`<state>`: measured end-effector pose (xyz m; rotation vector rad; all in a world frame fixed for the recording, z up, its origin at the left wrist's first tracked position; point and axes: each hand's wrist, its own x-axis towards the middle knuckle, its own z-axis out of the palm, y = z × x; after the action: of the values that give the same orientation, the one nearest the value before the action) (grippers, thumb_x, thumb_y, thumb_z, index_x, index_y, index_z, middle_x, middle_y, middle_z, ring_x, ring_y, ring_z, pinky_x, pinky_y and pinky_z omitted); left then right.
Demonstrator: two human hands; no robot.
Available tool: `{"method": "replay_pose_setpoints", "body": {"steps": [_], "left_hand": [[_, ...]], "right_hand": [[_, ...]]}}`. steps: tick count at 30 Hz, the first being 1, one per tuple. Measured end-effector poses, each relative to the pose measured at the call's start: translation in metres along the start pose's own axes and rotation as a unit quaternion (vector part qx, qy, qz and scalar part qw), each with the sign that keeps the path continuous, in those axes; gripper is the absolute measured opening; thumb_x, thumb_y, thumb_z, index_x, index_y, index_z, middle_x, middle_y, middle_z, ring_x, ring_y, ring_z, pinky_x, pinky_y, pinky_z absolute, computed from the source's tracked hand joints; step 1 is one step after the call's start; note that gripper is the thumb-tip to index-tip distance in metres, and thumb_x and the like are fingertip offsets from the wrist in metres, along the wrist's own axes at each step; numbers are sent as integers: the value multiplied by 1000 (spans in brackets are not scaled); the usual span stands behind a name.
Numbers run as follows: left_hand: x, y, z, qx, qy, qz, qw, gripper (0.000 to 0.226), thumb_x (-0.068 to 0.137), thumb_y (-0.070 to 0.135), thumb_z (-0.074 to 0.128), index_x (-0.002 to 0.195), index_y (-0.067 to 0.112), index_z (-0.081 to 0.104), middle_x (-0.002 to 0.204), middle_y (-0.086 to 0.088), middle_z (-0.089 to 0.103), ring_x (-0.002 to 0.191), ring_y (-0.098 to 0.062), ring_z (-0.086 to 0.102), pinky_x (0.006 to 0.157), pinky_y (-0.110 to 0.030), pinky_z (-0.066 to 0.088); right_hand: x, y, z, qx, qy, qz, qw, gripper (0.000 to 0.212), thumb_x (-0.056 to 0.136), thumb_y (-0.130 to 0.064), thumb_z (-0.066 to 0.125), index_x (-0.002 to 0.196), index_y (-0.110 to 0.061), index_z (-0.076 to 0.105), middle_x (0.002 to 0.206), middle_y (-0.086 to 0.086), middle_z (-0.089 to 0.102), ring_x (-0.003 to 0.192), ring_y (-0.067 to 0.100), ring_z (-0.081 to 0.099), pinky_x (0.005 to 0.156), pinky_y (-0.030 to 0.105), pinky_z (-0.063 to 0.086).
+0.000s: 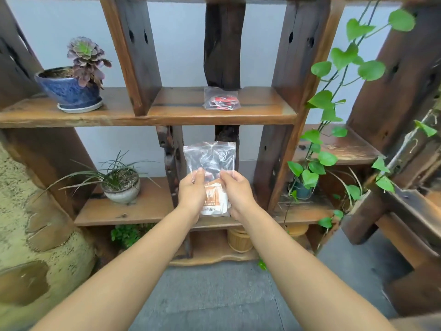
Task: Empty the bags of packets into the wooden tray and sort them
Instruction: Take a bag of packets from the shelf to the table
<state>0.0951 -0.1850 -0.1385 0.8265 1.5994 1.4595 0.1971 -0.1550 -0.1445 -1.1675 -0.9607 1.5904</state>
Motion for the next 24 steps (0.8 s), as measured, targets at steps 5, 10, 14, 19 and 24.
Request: {"method": "replay_pose_setpoints", "body": {"steps": [5, 10, 14, 19, 24], "left_hand": [[-38, -27, -6, -6, -51, -49, 997, 33, 103, 31, 49, 79, 16, 68, 81, -15, 70, 71, -28, 66, 69, -39, 54], [-71, -54, 9, 0, -145, -91, 985, 31, 102, 27, 53, 78, 12, 66, 80, -18, 67, 69, -29, 63, 68, -37, 51], [-119, -81, 32, 27, -243, -107, 964, 33, 102, 22, 52, 74, 10, 62, 71, -16, 63, 62, -26, 61, 58, -28, 49], [-204, -112, 70, 63, -381, -143, 911, 32, 102, 25, 51, 78, 9, 63, 78, -21, 64, 65, -27, 61, 68, -36, 50], [-317, -127, 115, 124, -513, -133, 839, 31, 102, 22, 50, 77, 9, 63, 69, -13, 63, 56, -24, 59, 58, -30, 50]], "right_hand": [[-38, 34, -19, 13, 52, 8, 999, 21, 99, -15, 54, 79, -11, 56, 63, 5, 56, 54, 18, 57, 59, 31, 48], [-79, 64, -52, 43, 166, -1, 985, 21, 99, -12, 52, 79, -11, 57, 63, 7, 55, 53, 17, 55, 55, 28, 46], [-136, 93, -90, 70, 272, 1, 960, 23, 96, -12, 52, 74, -13, 58, 65, 7, 55, 61, 21, 54, 62, 32, 45], [-226, 114, -154, 105, 400, -12, 910, 27, 95, -9, 52, 69, -15, 56, 60, 3, 52, 57, 19, 51, 60, 30, 44], [-342, 127, -213, 147, 526, -41, 837, 26, 94, -9, 51, 69, -16, 56, 60, 1, 55, 56, 16, 53, 61, 31, 46]]}}
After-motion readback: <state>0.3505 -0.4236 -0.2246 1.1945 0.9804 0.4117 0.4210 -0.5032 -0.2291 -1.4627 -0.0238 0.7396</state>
